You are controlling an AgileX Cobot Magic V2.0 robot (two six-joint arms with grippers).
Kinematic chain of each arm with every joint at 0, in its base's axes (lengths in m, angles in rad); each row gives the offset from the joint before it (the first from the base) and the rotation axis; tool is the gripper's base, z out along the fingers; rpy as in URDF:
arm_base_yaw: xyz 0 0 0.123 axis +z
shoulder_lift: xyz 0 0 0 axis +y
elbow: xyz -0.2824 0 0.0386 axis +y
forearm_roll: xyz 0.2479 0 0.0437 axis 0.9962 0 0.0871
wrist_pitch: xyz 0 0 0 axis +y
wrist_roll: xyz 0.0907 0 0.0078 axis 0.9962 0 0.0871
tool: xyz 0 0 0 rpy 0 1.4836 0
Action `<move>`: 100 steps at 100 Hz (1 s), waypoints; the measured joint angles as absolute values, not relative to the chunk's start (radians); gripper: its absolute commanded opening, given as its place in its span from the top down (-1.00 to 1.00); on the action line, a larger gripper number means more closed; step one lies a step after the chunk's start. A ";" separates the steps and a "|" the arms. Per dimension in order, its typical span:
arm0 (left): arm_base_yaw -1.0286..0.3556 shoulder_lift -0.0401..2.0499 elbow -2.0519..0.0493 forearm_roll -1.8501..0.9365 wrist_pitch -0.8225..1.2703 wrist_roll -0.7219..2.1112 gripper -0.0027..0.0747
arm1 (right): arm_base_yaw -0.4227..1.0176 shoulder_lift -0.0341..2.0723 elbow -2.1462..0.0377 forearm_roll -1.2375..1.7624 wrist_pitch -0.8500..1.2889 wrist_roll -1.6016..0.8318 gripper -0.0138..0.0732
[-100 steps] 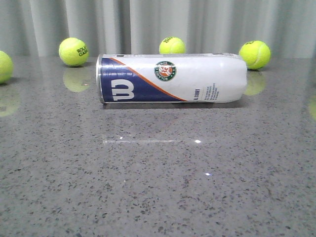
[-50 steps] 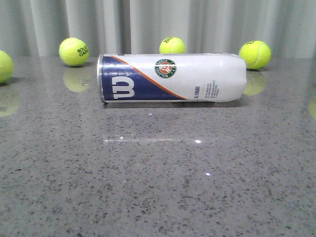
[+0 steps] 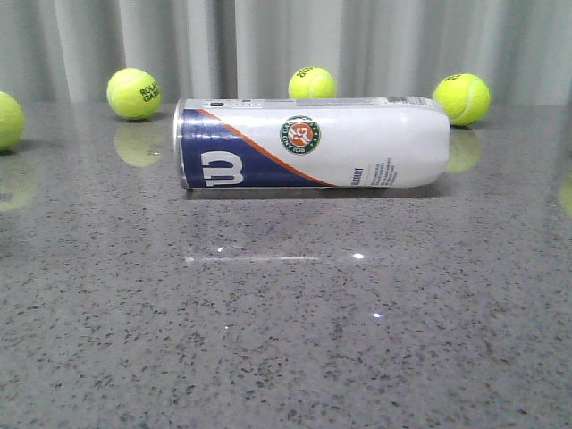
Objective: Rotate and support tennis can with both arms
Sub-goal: 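Reach the left gripper to the can's open clear end and grasp it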
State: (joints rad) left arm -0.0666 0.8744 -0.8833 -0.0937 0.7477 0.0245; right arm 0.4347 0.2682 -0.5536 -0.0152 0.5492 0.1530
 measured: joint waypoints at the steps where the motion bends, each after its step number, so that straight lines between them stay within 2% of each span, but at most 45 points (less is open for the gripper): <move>1: -0.071 0.881 -0.886 -0.101 0.750 0.024 -0.28 | 0.435 0.268 -0.554 -0.015 0.549 0.153 0.83; 31: -0.124 1.137 -0.972 -0.585 0.871 0.249 -0.28 | 0.435 0.268 -0.554 -0.015 0.549 0.153 0.83; 63: -0.128 1.361 -0.979 -1.047 0.891 0.528 -0.28 | 0.435 0.268 -0.554 -0.015 0.549 0.153 0.83; 100: -0.128 1.575 -1.026 -1.224 0.977 0.643 -0.28 | 0.435 0.268 -0.554 -0.015 0.549 0.153 0.83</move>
